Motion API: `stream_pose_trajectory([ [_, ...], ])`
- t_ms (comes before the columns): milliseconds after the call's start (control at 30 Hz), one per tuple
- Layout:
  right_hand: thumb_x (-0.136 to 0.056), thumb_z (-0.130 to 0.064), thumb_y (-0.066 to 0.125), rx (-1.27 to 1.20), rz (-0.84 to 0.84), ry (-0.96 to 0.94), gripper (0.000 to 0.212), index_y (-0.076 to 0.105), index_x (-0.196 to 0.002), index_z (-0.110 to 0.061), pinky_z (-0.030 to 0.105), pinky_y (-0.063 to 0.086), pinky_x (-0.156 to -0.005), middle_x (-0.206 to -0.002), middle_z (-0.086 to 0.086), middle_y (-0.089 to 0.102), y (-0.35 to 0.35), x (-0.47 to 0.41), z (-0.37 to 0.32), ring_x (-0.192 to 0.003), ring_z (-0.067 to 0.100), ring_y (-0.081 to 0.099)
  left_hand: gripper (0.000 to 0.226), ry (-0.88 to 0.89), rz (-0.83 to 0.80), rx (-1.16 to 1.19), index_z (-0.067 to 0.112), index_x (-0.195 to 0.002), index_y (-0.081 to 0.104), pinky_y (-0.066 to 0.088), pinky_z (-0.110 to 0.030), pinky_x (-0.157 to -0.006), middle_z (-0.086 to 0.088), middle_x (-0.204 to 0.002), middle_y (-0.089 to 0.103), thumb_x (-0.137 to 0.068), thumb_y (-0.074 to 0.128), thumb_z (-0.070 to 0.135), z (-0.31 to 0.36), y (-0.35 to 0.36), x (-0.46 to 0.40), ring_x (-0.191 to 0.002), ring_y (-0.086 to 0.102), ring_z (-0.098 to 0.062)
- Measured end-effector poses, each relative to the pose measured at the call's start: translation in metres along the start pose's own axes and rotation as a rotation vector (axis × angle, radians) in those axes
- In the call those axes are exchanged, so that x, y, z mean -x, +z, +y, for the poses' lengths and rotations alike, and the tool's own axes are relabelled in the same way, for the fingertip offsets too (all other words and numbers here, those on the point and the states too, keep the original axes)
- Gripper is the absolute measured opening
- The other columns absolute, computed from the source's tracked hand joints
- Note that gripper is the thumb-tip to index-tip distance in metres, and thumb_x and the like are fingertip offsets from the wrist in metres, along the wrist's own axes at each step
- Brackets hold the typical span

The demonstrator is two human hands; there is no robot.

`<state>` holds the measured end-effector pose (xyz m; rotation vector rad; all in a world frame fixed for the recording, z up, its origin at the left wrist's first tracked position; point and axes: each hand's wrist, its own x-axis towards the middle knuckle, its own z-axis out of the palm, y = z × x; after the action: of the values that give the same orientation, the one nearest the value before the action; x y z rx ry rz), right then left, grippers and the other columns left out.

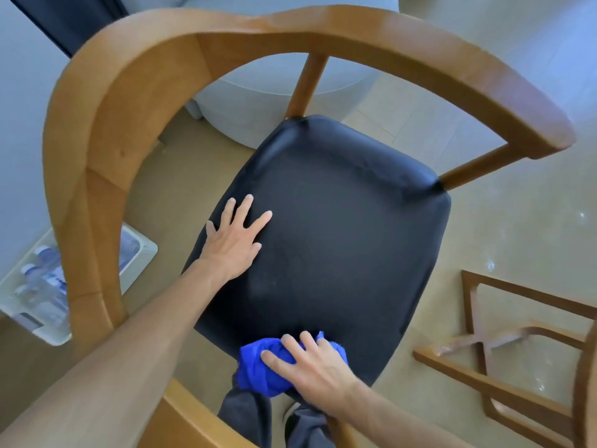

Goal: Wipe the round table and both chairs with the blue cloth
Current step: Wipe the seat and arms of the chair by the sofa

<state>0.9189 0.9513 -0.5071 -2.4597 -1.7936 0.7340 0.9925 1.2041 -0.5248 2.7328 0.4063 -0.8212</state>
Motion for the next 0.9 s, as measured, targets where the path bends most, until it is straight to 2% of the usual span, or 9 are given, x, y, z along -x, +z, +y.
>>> stream_pose_trajectory([
  [100,-0.064,-0.018,0.071,0.111,0.091,-0.042,0.061,0.055,-0.121,-0.034,0.030,0.044,-0.047,-0.098,0.002,0.060,-0.021,-0.009,0.052,-0.066,0.022,0.052,0.064,-0.073,0.021,0.001,0.039,-0.152,0.008,0.027,-0.061,-0.110,-0.005,-0.159,-0.017,-0.101,0.044,0.030,0.004,0.004,0.011,-0.147,-0.013,-0.030],
  [200,-0.068,-0.010,0.069,0.027,0.278,0.388,0.060,0.060,-0.124,-0.027,0.037,0.050,-0.054,-0.110,0.010,0.058,-0.046,-0.015,0.122,-0.079,0.031,0.054,0.064,-0.150,0.017,0.017,0.038,-0.152,0.006,0.026,-0.062,-0.111,-0.008,-0.158,-0.015,-0.101,0.044,0.028,0.009,0.012,0.024,-0.147,-0.011,-0.032],
  [300,-0.083,-0.014,0.058,-0.183,0.385,0.874,0.058,0.044,-0.137,-0.026,0.040,0.045,-0.073,-0.128,0.011,0.042,-0.058,-0.017,0.177,-0.103,0.035,0.045,0.066,-0.208,0.021,0.009,0.037,-0.152,0.003,0.031,-0.062,-0.108,-0.011,-0.158,-0.012,-0.101,0.044,0.025,0.016,0.018,0.033,-0.146,-0.007,-0.034],
  [367,-0.083,-0.014,0.056,-0.267,0.432,0.975,0.057,0.042,-0.137,-0.025,0.038,0.040,-0.072,-0.128,0.009,0.040,-0.054,-0.023,0.168,-0.102,0.034,0.044,0.068,-0.230,-0.010,0.044,0.037,-0.152,0.003,0.035,-0.059,-0.106,-0.010,-0.158,-0.013,-0.101,0.045,0.020,0.019,0.019,0.038,-0.146,-0.007,-0.034],
  [433,-0.079,-0.012,0.057,-0.234,0.425,0.888,0.057,0.046,-0.134,-0.023,0.035,0.042,-0.067,-0.125,0.008,0.043,-0.043,-0.026,0.128,-0.096,0.033,0.046,0.072,-0.244,-0.037,0.097,0.038,-0.152,0.004,0.036,-0.056,-0.106,-0.007,-0.159,-0.015,-0.100,0.047,0.014,0.020,0.018,0.040,-0.147,-0.010,-0.033],
  [500,-0.071,-0.009,0.062,-0.186,0.404,0.694,0.057,0.055,-0.126,-0.020,0.036,0.048,-0.058,-0.115,0.011,0.053,-0.029,-0.022,0.079,-0.084,0.033,0.050,0.074,-0.248,-0.037,0.127,0.039,-0.152,0.005,0.036,-0.053,-0.105,-0.006,-0.159,-0.017,-0.098,0.048,0.010,0.019,0.016,0.038,-0.147,-0.012,-0.031],
  [600,-0.062,-0.009,0.067,-0.128,0.343,0.396,0.056,0.062,-0.116,-0.022,0.035,0.045,-0.048,-0.102,0.009,0.060,-0.001,-0.007,0.022,-0.069,0.028,0.049,0.077,-0.267,-0.041,0.119,0.038,-0.151,0.006,0.039,-0.049,-0.100,-0.006,-0.159,-0.017,-0.096,0.048,0.006,0.021,0.018,0.038,-0.147,-0.012,-0.030],
  [800,-0.074,-0.038,0.068,-0.087,0.071,-0.133,0.048,0.055,-0.120,-0.034,0.029,0.044,-0.054,-0.104,0.000,0.057,0.032,0.041,-0.003,-0.069,0.020,0.045,0.094,-0.275,-0.019,0.103,0.042,-0.150,0.003,0.040,-0.057,-0.102,-0.003,-0.158,-0.020,-0.084,0.045,-0.009,0.040,0.023,0.038,-0.146,-0.014,-0.033],
  [900,-0.074,-0.026,0.068,-0.011,0.012,-0.237,0.050,0.054,-0.121,-0.037,0.030,0.047,-0.058,-0.108,-0.001,0.057,0.039,0.063,0.012,-0.072,0.019,0.047,0.096,-0.279,-0.025,0.113,0.044,-0.150,0.001,0.036,-0.061,-0.104,0.000,-0.158,-0.022,-0.080,0.042,-0.009,0.043,0.025,0.038,-0.146,-0.018,-0.032],
])
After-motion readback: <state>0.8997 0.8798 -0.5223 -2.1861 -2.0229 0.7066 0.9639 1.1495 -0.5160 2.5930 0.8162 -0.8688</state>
